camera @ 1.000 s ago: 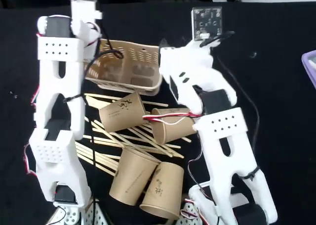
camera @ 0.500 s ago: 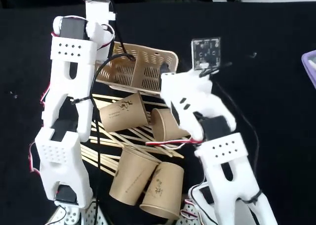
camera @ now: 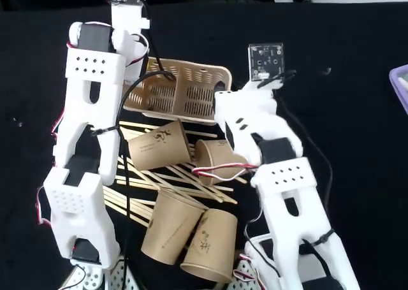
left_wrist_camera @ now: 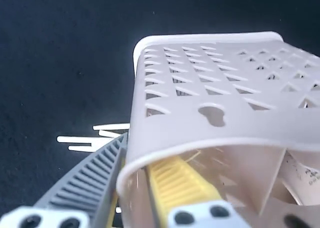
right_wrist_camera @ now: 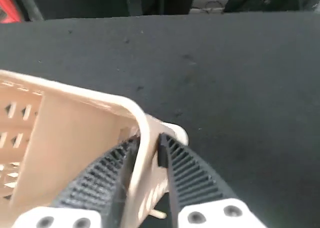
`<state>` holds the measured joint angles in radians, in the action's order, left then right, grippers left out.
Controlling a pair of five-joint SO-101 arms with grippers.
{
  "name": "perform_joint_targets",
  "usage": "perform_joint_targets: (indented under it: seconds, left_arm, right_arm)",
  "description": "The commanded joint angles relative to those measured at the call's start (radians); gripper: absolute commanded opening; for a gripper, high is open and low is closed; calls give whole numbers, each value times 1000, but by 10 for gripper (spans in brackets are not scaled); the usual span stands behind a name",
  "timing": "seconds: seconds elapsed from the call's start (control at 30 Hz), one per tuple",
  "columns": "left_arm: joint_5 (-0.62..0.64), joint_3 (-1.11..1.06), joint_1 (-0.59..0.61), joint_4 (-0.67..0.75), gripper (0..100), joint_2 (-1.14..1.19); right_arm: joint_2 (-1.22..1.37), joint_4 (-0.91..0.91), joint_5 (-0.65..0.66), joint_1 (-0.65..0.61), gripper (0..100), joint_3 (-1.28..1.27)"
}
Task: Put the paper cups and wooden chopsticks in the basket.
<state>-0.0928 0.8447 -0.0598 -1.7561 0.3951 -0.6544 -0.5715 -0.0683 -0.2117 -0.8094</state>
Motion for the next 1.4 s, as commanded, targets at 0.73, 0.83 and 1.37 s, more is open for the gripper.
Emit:
perform_joint_targets:
  seconds: [0.73, 0.83, 1.37]
  left_arm:
    - [8, -334, 47, 158, 219, -315]
    - [8, -325, 81, 201, 222, -324]
    - [8, -185, 94, 245, 224, -325]
  right_arm:
    - [-8, -247, 46, 34, 18, 272]
    - [-8, -229, 44, 29, 125, 272]
    - [-18, -163, 38, 32, 234, 317]
